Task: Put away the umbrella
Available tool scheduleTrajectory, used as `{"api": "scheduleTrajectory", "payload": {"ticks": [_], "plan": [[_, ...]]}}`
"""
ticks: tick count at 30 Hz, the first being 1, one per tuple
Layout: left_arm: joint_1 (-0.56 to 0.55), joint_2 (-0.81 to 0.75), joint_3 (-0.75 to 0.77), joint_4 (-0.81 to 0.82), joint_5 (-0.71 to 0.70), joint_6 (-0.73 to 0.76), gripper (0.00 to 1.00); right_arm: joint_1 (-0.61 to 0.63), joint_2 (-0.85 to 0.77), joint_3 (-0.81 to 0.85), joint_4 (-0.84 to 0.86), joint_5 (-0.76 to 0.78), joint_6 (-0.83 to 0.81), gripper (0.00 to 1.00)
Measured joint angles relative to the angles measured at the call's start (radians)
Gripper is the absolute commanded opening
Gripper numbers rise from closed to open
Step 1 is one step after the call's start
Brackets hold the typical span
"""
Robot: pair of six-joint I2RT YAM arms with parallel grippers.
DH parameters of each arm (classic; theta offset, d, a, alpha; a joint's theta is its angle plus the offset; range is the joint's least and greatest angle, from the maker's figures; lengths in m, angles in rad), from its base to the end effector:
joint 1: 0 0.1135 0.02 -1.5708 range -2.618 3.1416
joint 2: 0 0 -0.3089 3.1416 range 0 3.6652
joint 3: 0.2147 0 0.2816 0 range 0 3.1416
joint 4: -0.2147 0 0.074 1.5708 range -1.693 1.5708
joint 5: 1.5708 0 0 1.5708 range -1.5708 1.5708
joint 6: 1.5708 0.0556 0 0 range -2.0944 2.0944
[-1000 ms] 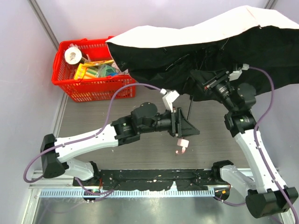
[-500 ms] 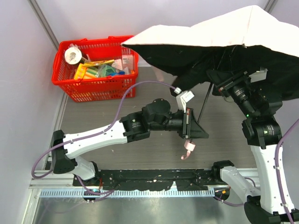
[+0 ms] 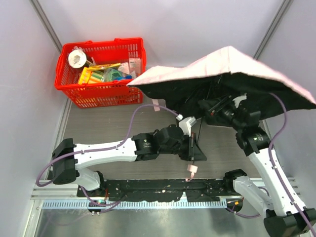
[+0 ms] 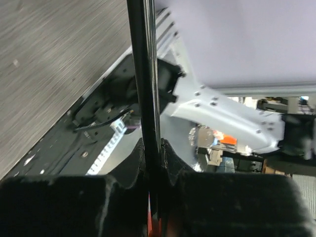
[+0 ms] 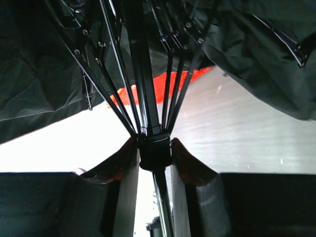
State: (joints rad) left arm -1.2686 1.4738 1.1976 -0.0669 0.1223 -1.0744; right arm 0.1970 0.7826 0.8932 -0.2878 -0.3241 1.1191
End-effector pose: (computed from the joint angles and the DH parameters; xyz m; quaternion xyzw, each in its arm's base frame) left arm 0.1104 -0.3770 0.3602 0.1141 0.8087 -0.5491 0.1775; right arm 0.1853 0.0550 0.3990 0.2440 0.7239 0.4852 0.4254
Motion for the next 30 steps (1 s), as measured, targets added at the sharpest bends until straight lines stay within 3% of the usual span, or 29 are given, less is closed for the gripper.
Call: {"api": "scheduleTrajectory", "payload": {"ticks": [9, 14, 16, 19, 20, 21, 22, 23, 24, 30], "plan": [[-0.039, -0.014, -0.061, -0.082, -0.019, -0.026, 0.0, 0.365, -0.116, -0.219, 0.164, 0.303, 0.145, 0.01], [-0.027, -0.014, 0.013, -0.19, -0.019, -0.002, 0.0, 0.409, -0.139, -0.23, 0.187, 0.381, 0.166, 0.01], [0.001, -0.014, 0.047, -0.186, -0.051, 0.022, 0.01, 0.426, -0.142, -0.211, 0.151, 0.346, 0.169, 0.01], [0.074, -0.026, 0.073, -0.127, -0.086, 0.062, 0.35, 0.467, -0.126, -0.163, 0.101, 0.294, 0.158, 0.01], [0.09, -0.034, 0.069, -0.097, -0.092, 0.07, 0.41, 0.467, -0.107, -0.129, 0.079, 0.276, 0.15, 0.01], [0.098, -0.048, 0.057, -0.069, -0.094, 0.083, 0.4, 0.466, -0.094, -0.108, 0.071, 0.269, 0.142, 0.01], [0.101, -0.07, 0.036, -0.031, -0.098, 0.088, 0.28, 0.46, -0.075, -0.077, 0.053, 0.256, 0.119, 0.01], [0.103, -0.103, 0.008, -0.002, -0.1, 0.087, 0.09, 0.45, -0.056, -0.047, 0.023, 0.248, 0.107, 0.01], [0.104, -0.126, -0.012, 0.028, -0.104, 0.084, 0.03, 0.446, -0.041, -0.026, 0.002, 0.238, 0.11, 0.01], [0.106, -0.189, -0.079, 0.126, -0.132, 0.011, 0.0, 0.418, 0.001, 0.053, -0.01, 0.178, 0.034, 0.01]]}}
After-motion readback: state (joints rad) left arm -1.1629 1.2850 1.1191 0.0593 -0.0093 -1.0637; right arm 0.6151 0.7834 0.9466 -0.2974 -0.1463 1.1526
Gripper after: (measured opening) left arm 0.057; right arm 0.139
